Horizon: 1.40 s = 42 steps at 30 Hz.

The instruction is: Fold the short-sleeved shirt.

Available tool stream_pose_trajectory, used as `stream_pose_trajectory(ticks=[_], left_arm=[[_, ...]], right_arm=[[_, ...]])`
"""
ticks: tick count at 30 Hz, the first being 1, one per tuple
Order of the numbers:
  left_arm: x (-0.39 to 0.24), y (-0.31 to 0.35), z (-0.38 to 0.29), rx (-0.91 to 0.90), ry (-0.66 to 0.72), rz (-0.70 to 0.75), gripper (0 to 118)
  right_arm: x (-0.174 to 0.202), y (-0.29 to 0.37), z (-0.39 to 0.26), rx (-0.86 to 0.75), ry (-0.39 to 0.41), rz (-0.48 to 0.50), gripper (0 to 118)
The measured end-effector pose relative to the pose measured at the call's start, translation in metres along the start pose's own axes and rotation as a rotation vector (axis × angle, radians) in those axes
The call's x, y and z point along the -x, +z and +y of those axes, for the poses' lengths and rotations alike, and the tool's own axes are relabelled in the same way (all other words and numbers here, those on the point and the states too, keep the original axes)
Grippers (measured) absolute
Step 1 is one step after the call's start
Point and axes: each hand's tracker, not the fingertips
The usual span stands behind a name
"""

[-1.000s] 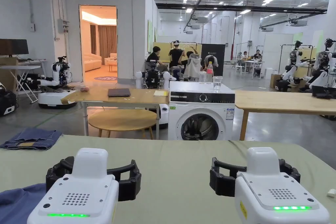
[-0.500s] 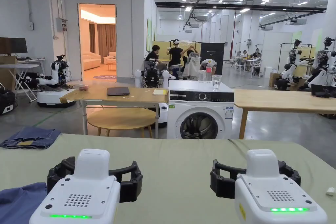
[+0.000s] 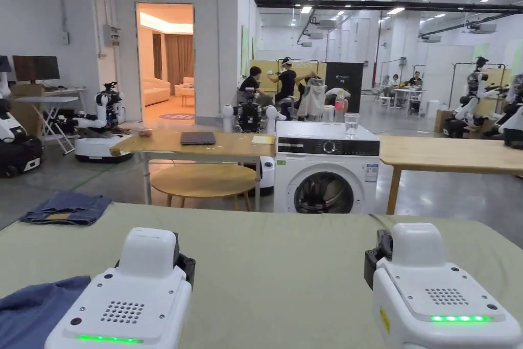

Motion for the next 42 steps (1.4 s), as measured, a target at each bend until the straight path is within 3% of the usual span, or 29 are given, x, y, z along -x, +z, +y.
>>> stream_pose_trajectory(ticks=[7,11,14,18,19,21,22,23,24,30,34,35,36,37,38,40,41,42], left_arm=[[0.116,0.042,-0.010,0.066,0.043,0.272,0],[0.174,0.064,-0.026,0.147,0.070,0.407,0],[0.197,0.054,-0.041,0.228,0.092,0.407,0],[0.212,-0.004,-0.066,0.364,0.114,0.328,0],[0.213,-0.031,-0.075,0.402,0.127,0.318,5],[0.219,-0.078,-0.096,0.478,0.187,0.264,79],[0.221,-0.108,-0.109,0.550,0.212,0.226,109],[0.220,-0.133,-0.120,0.605,0.232,0.192,118],[0.217,-0.156,-0.134,0.656,0.256,0.171,118],[0.177,-0.275,-0.221,0.876,0.161,0.087,118],[0.157,-0.304,-0.271,0.987,0.209,0.024,117],[0.152,-0.303,-0.281,1.034,0.214,-0.013,111],[0.144,-0.304,-0.288,1.118,0.144,-0.001,111],[0.143,-0.298,-0.276,1.003,0.045,-0.009,109],[0.144,-0.292,-0.262,1.031,0.095,-0.002,91],[0.145,-0.277,-0.241,0.978,0.111,0.004,26],[0.145,-0.273,-0.236,0.963,0.092,0.025,0],[0.148,-0.273,-0.239,0.967,0.036,0.073,0]], right_arm=[[0.122,-0.011,-0.004,0.015,0.013,0.280,0],[0.186,-0.013,-0.015,0.030,0.073,0.413,0],[0.207,-0.022,-0.025,0.065,0.043,0.484,0],[0.213,-0.042,-0.039,0.093,0.053,0.485,0],[0.211,-0.048,-0.043,0.106,0.044,0.488,0],[0.206,-0.059,-0.050,0.129,0.038,0.488,0],[0.203,-0.064,-0.055,0.137,0.048,0.478,0],[0.200,-0.069,-0.059,0.146,0.063,0.468,0],[0.196,-0.075,-0.065,0.155,0.075,0.458,0],[0.174,-0.108,-0.091,0.220,0.109,0.391,0],[0.157,-0.125,-0.104,0.262,0.103,0.365,0],[0.153,-0.129,-0.107,0.267,0.102,0.360,0],[0.149,-0.131,-0.108,0.272,0.101,0.353,0],[0.145,-0.133,-0.109,0.275,0.101,0.347,0],[0.141,-0.134,-0.109,0.274,0.098,0.341,0],[0.133,-0.134,-0.107,0.265,0.072,0.326,0],[0.128,-0.135,-0.105,0.264,0.052,0.320,0],[0.122,-0.134,-0.103,0.263,0.041,0.316,0]])
